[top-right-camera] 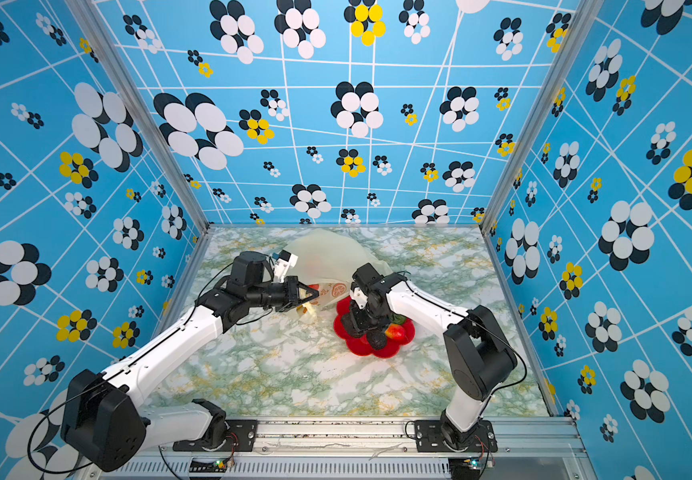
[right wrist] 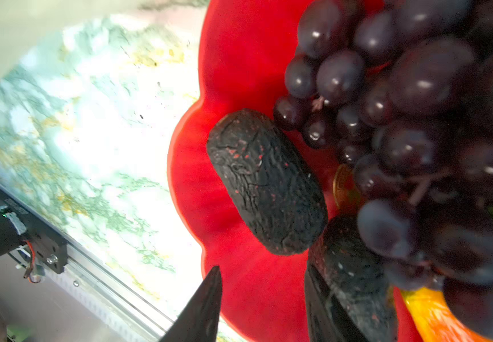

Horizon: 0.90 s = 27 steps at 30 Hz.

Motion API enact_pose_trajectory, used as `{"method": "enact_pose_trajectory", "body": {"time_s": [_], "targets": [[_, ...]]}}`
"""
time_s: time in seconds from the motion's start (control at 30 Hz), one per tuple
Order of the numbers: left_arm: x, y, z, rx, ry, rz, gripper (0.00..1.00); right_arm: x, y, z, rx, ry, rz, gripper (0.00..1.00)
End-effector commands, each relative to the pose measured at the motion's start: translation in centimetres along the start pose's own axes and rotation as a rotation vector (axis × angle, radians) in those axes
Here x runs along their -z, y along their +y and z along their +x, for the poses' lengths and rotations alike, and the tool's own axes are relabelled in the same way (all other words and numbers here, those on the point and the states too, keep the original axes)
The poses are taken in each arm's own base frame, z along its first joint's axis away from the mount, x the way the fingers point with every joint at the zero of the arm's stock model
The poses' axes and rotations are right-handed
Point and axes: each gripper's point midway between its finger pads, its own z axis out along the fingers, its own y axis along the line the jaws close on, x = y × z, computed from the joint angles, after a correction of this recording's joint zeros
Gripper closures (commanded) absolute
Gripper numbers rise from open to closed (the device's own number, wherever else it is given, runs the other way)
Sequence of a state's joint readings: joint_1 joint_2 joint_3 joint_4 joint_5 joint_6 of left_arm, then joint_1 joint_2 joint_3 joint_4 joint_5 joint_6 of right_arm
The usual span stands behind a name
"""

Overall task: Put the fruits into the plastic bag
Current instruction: 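Lift the dark avocado with the right gripper and carry it toward the bag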

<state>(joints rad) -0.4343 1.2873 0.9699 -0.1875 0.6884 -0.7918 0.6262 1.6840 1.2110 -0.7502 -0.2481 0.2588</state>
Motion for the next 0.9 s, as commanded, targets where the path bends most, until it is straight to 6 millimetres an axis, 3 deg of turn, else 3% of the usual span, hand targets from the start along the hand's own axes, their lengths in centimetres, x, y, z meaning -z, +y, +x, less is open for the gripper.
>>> {"method": "enact_pose_trajectory", "body": {"time_s": [0.0,0.23,0.57,0.67,0.87], "targets": [[0.0,-0.9,-0.4,-0.036,0.000,0.013,1.00,0.0,-0.2,0.5,0.015,0.012,0.019,0.43],[0.1,-0.9,-0.3,-0.031,0.002,0.011,1.00,-1.6,0.0,-1.5,0.040,0.016,0.015,0.38],[0.2,-0.7,-0.3,-0.036,0.009,0.000,1.00,-4.5,-0.6,-1.5,0.035,0.072,0.020,0.20],[0.0,-0.9,-0.4,-0.035,0.012,0.005,1.00,-5.1,-0.7,-1.6,0.024,0.076,0.017,0.21],[0.1,-1.1,-0.5,-0.037,0.011,0.008,1.00,-4.9,-0.5,-1.8,0.009,0.055,0.007,0.33]]}}
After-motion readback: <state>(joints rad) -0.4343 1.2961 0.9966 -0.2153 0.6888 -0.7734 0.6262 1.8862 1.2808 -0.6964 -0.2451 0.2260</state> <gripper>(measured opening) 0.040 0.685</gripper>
